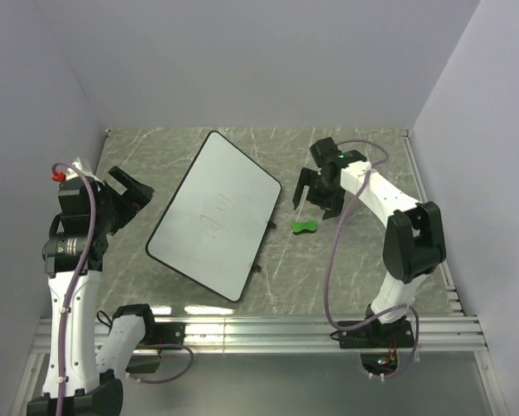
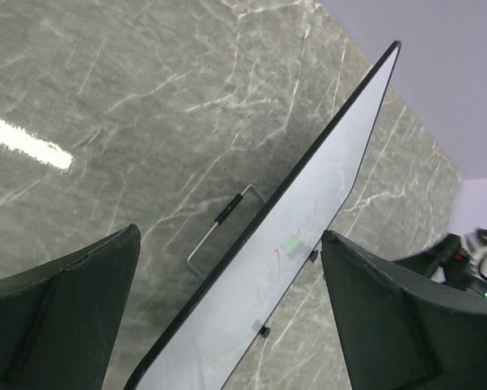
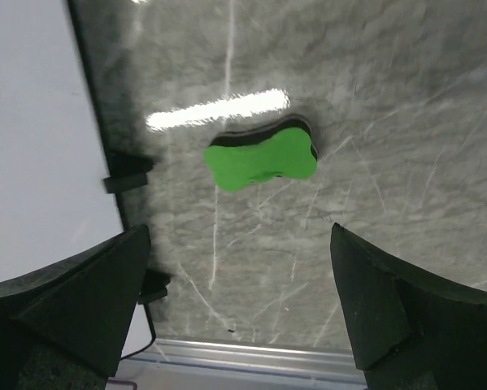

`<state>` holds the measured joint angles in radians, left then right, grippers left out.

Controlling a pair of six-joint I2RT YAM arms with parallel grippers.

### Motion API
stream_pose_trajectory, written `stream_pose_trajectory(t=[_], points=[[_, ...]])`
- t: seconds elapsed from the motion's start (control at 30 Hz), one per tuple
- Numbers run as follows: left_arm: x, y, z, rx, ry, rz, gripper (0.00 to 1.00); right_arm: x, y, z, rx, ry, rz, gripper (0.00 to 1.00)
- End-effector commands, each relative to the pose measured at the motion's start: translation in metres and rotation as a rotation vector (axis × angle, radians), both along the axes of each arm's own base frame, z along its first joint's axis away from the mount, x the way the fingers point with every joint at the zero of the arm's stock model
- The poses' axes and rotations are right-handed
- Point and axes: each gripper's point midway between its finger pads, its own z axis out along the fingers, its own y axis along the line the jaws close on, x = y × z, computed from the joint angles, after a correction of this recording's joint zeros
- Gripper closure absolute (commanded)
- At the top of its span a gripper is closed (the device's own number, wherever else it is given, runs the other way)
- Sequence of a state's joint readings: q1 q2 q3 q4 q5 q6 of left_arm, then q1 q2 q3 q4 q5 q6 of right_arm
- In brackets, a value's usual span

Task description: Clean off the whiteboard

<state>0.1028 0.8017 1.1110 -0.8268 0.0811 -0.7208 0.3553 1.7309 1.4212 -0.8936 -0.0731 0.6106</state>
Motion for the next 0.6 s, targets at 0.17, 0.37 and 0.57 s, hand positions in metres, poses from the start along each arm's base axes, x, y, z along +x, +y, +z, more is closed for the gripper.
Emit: stream_pose_trajectory(t=[0.17, 0.37, 0.57], points=[[-0.031, -0.017, 0.009, -0.030, -0.020, -0.073, 0.01, 0.000, 0.013, 0.004, 0.089, -0.009, -0.277, 0.01], [-0.046, -0.021, 0.005, -0.027, -0.005, -0.099, 0.01, -0.009, 0.022, -0.017, 0.128, 0.073, -0.408, 0.01], [-0.047, -0.032, 0.021, -0.042, -0.024, -0.154, 0.01, -0.012, 0.023, -0.037, 0.143, 0.109, -0.521, 0.02]])
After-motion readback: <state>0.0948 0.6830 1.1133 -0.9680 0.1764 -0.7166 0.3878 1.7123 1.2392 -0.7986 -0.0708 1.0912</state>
